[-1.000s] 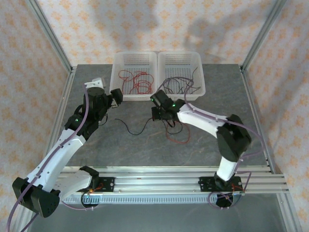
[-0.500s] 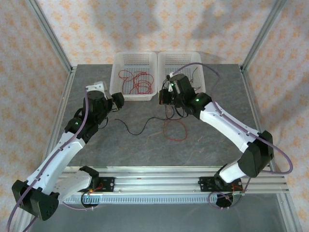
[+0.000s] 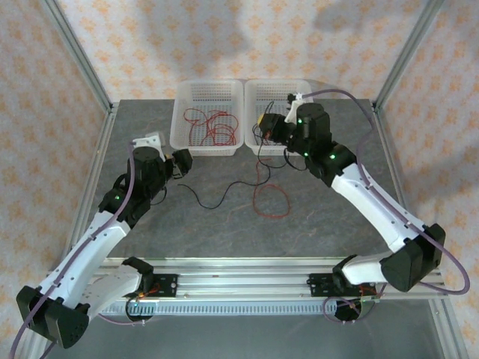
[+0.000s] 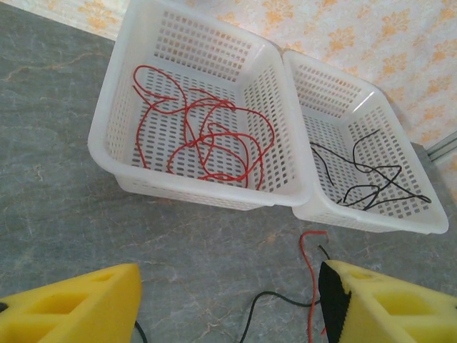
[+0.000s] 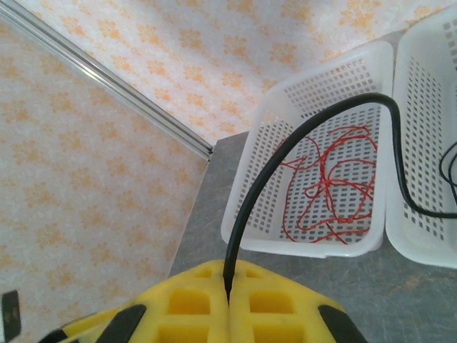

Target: Untangle the cables

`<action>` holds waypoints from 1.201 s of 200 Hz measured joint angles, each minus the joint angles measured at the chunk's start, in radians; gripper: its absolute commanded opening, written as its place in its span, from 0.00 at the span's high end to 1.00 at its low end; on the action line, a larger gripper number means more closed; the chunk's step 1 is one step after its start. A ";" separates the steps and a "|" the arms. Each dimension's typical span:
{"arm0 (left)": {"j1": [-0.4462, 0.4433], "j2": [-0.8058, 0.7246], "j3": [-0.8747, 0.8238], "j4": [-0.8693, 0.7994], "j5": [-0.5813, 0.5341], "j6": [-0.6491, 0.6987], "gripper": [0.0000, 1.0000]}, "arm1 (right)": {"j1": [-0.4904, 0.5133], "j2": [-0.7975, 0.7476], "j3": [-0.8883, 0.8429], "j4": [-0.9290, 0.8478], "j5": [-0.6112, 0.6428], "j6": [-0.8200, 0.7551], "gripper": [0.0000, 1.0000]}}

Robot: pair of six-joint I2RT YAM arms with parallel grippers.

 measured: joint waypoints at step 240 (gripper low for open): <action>-0.072 -0.078 -0.140 -0.047 0.013 -0.123 0.34 | -0.174 0.974 0.785 -0.161 0.079 -0.274 1.00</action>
